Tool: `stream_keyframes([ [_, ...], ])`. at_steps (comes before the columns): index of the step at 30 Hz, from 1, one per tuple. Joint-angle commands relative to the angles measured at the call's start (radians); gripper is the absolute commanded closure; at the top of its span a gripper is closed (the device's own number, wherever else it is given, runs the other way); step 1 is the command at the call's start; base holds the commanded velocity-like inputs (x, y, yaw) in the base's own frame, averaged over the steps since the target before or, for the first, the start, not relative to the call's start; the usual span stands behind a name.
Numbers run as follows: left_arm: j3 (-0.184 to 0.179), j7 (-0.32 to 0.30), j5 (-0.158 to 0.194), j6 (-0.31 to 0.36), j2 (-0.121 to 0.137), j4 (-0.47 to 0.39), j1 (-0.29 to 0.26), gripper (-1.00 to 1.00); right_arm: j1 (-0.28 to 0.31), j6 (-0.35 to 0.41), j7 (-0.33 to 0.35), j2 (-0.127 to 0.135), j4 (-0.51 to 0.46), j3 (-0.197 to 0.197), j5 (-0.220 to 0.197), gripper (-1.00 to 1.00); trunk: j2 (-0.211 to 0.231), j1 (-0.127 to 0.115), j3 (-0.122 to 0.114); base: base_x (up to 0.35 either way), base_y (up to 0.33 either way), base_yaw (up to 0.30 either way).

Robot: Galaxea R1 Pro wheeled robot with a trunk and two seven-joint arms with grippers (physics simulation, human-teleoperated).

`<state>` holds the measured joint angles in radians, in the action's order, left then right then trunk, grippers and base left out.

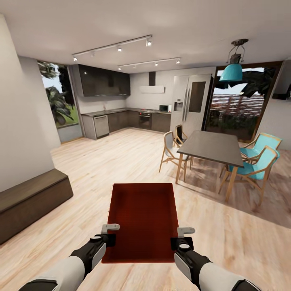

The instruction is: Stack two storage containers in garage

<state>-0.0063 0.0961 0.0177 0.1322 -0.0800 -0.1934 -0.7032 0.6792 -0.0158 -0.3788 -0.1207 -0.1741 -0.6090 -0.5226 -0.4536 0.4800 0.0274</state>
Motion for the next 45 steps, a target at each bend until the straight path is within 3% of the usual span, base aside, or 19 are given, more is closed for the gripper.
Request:
stream_keyframes([
  [1, 0.051, 0.010, -0.018, 0.007, 0.016, -0.005, -0.001, 1.00, 0.001, -0.004, -0.009, 0.003, 0.009, 0.015, -0.002, 1.00, -0.002, 0.001, 0.002, 0.000, 0.000, -0.243],
  [45, 0.051, 0.010, -0.018, 0.007, 0.016, -0.005, -0.001, 1.00, 0.001, -0.005, -0.009, 0.003, 0.008, 0.015, -0.002, 1.00, -0.002, 0.001, 0.002, 0.000, 0.000, -0.243],
])
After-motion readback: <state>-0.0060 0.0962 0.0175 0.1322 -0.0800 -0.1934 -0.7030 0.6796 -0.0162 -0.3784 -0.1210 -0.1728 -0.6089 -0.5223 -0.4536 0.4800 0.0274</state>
